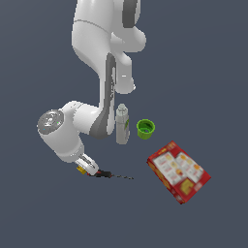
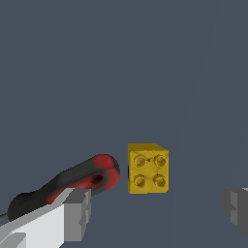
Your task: Pick up a designated object from a clutter of objects.
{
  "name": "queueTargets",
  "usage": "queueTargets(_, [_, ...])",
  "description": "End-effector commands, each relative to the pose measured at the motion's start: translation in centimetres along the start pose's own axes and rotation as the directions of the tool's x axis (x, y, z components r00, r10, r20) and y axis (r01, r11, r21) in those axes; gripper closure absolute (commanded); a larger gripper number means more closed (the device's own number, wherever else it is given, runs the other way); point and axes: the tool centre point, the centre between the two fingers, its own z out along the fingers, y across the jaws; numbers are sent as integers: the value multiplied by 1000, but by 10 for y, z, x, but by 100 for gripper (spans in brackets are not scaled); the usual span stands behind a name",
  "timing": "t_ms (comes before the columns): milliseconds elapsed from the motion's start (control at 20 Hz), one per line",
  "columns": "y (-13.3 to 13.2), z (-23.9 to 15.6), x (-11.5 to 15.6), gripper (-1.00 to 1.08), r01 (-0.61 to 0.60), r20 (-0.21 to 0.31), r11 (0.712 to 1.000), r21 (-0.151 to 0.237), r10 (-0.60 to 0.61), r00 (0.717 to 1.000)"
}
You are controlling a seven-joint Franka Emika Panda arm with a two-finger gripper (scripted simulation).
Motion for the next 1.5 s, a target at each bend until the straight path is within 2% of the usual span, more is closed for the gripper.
queueTargets(0, [0,3,0,-92,0,0,1000,0,0,1000])
queueTargets(450, [1,44,0,-92,-2,-1,1000,0,2,1000])
queueTargets(700, [0,51,1,-92,-2,-1,1000,0,2,1000])
queueTargets(750, [0,51,1,108,-2,-1,1000,0,2,1000])
queueTargets(1200, [0,51,1,108,-2,-1,1000,0,2,1000])
queueTargets(1250, [-1,28,16,108,-5,-42,1000,12,6,999])
queueTargets(1450, [-1,24,15,108,-5,-41,1000,12,6,999])
